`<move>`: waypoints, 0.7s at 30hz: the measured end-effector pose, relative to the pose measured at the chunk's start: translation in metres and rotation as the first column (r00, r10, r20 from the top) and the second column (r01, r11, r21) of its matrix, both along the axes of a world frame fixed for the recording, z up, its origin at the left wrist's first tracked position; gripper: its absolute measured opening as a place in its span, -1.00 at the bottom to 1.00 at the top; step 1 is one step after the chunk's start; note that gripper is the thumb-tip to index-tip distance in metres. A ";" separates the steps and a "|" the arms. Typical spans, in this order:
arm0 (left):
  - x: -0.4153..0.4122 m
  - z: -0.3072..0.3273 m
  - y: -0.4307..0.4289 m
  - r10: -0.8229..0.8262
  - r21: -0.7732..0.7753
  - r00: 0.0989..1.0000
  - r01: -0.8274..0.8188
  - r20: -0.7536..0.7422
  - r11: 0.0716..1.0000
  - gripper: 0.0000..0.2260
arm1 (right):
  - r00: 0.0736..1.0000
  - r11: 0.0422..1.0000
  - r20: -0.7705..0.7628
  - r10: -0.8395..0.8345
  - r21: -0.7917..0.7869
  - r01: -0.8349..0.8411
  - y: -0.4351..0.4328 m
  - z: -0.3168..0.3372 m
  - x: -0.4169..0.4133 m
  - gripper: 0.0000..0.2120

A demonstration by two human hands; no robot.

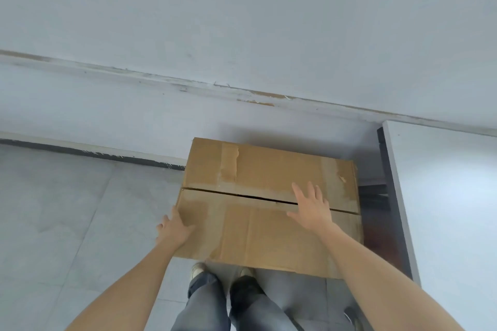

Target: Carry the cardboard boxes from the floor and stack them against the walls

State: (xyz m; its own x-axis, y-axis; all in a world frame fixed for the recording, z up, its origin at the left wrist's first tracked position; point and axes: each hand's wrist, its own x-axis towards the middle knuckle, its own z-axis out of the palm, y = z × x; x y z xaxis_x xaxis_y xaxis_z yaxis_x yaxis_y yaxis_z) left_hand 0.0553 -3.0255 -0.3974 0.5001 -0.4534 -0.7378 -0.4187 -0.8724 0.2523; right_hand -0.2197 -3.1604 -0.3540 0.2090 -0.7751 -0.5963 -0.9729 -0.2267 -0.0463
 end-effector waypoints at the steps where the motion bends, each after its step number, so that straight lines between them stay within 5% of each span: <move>1: 0.004 0.010 -0.002 -0.023 -0.028 1.000 0.023 0.002 0.999 -0.32 | 1.000 1.000 0.009 0.006 -0.025 -0.006 -0.002 0.009 0.008 -0.30; 11: 0.112 0.138 0.017 0.066 -0.403 0.982 0.010 0.175 0.915 -0.49 | 0.929 0.951 0.241 0.282 -0.200 -0.237 0.002 0.106 0.170 -0.45; 21: 0.211 0.221 0.154 0.533 -0.589 0.746 -0.236 0.399 0.773 -0.54 | 0.510 0.655 0.413 0.755 -0.429 -0.622 0.058 0.183 0.370 -0.53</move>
